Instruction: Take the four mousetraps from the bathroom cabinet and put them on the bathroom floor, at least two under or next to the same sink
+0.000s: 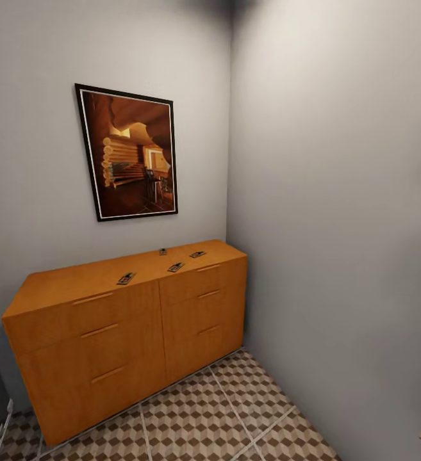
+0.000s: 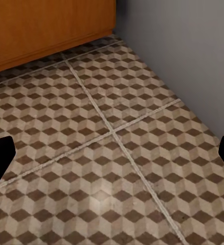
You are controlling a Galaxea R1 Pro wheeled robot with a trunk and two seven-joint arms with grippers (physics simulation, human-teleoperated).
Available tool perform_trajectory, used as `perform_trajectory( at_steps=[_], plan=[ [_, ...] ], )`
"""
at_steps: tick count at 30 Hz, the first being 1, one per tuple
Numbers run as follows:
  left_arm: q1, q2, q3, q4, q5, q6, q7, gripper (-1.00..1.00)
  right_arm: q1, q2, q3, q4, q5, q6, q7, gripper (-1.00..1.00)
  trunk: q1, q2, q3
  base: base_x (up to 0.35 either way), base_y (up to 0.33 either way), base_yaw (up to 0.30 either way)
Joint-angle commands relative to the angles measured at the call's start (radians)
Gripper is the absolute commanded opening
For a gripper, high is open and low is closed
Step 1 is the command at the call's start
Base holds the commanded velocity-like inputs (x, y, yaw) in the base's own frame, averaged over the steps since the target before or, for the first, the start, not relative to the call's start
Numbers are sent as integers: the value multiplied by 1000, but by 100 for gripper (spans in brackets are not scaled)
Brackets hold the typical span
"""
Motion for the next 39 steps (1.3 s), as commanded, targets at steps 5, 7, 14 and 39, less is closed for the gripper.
perform_trajectory(
  at_steps=[5,7,14,39],
  plan=[
    [0,0,0,-1,0,-2,0,100,0,-1,1,0,2,-36,-1,100,0,-1,-1,0,0,0],
    [0,0,0,-1,0,-2,0,100,0,-1,1,0,2,-40,-1,100,0,-1,-1,0,0,0],
    [0,0,0,-1,0,-2,-1,100,-1,-2,0,1,2,-46,-1,100,0,-1,-1,0,0,0],
    [0,0,-1,-1,0,-1,-1,100,-1,-2,-1,1,2,-47,-1,100,0,-1,-1,0,0,0]
  ],
)
